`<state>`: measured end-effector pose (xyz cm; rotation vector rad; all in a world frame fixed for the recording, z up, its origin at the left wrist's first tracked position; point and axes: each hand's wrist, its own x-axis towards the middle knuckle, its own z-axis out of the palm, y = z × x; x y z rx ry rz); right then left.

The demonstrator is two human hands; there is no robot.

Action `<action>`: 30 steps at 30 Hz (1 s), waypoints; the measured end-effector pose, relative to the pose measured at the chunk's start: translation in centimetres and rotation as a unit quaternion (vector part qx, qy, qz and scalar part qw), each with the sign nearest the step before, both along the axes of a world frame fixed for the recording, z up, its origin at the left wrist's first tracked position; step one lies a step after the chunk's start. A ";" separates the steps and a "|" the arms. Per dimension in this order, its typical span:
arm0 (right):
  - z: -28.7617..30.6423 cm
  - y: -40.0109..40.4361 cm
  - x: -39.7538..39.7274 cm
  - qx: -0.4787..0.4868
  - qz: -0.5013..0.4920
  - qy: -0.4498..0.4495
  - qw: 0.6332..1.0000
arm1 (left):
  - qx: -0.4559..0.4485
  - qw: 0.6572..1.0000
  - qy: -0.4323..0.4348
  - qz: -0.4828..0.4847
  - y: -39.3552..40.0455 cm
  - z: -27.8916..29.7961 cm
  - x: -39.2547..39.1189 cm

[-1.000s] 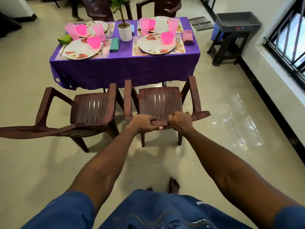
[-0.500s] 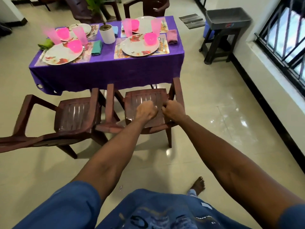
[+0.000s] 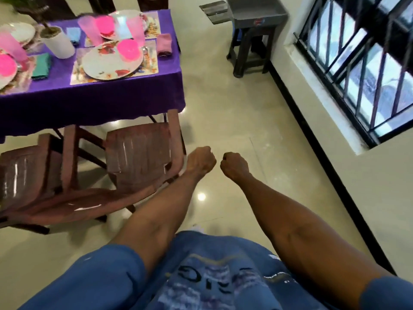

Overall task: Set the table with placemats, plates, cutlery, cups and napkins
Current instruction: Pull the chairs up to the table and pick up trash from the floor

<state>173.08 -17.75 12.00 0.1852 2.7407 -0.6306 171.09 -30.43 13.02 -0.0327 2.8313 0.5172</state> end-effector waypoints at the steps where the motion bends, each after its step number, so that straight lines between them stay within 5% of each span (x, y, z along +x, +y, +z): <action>1: -0.8 1.0 -0.4 0.003 -0.001 -0.008 1.000 | -0.011 1.000 -0.017 -0.010 1.0 -1.0 -0.4; 10: -5.6 7.0 -10.0 0.026 0.036 -0.092 0.995 | -0.078 0.982 -0.134 -0.108 7.1 -7.0 -8.7; 22: -3.6 11.8 -38.3 0.024 0.054 -0.113 0.992 | -0.088 0.977 -0.161 -0.105 11.3 -7.0 -37.0; 30: -6.3 13.9 -59.1 0.060 0.179 -0.187 0.964 | -0.089 0.974 -0.204 -0.042 11.8 -9.9 -55.0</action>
